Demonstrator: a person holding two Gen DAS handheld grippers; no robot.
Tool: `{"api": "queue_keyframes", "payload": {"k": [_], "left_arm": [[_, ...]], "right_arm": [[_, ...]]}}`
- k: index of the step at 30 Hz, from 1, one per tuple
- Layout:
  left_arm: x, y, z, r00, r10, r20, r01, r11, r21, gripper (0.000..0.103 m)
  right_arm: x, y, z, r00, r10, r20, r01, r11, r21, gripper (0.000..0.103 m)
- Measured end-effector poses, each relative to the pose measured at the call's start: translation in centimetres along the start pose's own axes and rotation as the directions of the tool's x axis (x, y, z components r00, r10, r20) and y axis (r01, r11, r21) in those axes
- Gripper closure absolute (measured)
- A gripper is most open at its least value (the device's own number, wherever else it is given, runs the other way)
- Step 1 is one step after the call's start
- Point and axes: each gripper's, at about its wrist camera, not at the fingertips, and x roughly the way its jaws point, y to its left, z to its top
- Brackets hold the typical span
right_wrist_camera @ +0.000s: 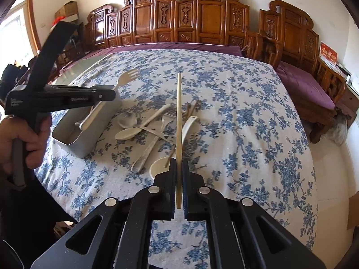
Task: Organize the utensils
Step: 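Grasp a white fork with the left tool while the right tool holds the chopstick, then place the white fork into the grey tray and open the left tool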
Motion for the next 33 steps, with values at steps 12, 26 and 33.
{"api": "queue_keyframes", "payload": {"k": [12, 26, 33], "left_arm": [[-1.4, 6.4, -1.6, 0.999, 0.022, 0.026, -0.021, 0.999, -0.024, 0.101], [0.6, 12.6, -4.9, 0.999, 0.031, -0.010, -0.032, 0.990, -0.138, 0.101], [-0.8, 13.6, -4.7, 0.999, 0.032, 0.026, -0.028, 0.989, -0.145, 0.099]], "right_arm": [[1.7, 4.9, 2.7, 1.000, 0.029, 0.011, -0.029, 0.999, -0.028, 0.097], [5.5, 10.1, 4.8, 0.998, 0.065, -0.023, -0.067, 0.995, -0.071, 0.097], [6.5, 12.1, 5.2, 0.996, 0.086, -0.033, -0.088, 0.993, -0.083, 0.097]]}}
